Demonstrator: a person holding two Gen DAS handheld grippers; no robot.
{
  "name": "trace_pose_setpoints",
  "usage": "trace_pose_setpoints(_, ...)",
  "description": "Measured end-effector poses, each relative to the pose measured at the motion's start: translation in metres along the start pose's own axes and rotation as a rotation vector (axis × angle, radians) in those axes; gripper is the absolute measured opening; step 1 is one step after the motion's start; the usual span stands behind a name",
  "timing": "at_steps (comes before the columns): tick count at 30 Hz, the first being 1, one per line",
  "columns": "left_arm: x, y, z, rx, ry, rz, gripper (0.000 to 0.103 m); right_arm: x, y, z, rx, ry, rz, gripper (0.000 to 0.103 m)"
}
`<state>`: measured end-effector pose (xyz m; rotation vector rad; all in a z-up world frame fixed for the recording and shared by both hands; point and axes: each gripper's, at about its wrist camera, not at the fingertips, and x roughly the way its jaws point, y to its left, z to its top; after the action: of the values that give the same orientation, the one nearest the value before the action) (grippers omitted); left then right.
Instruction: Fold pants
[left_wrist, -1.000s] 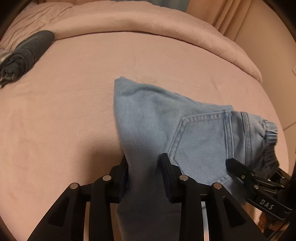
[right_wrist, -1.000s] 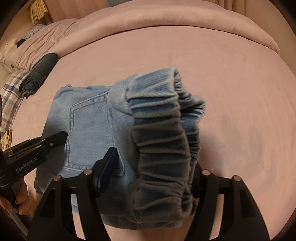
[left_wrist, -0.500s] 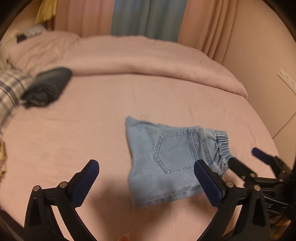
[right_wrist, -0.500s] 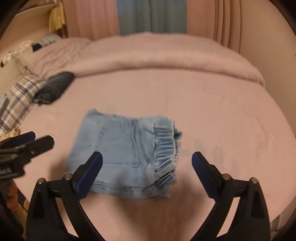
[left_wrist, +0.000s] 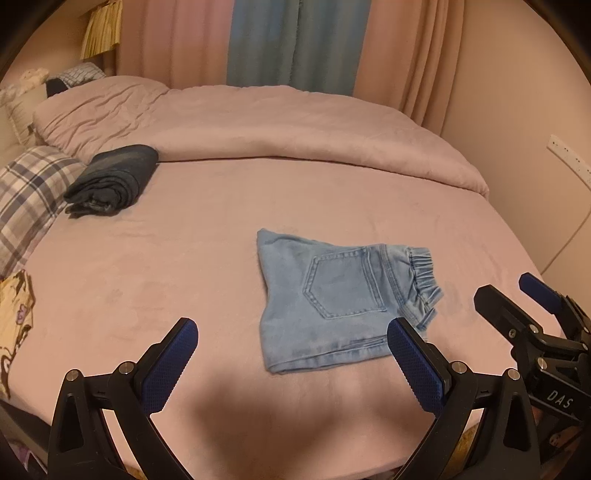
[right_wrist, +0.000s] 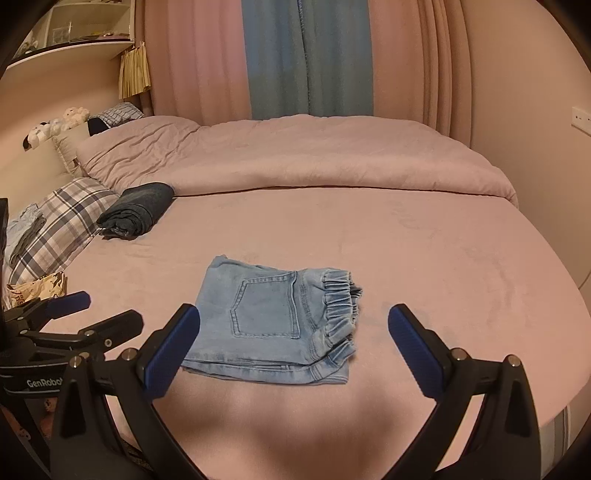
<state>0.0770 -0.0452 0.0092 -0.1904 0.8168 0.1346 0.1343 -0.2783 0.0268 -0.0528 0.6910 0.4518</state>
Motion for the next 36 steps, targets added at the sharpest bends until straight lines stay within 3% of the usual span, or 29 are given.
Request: trace_pose_setpoints(36, -0.006, -0.004, -0.014, -0.005, 0.021, 0.01, 0.102, 0.005, -0.001, -0.009, 0.021, 0.038, -0.015, 0.103)
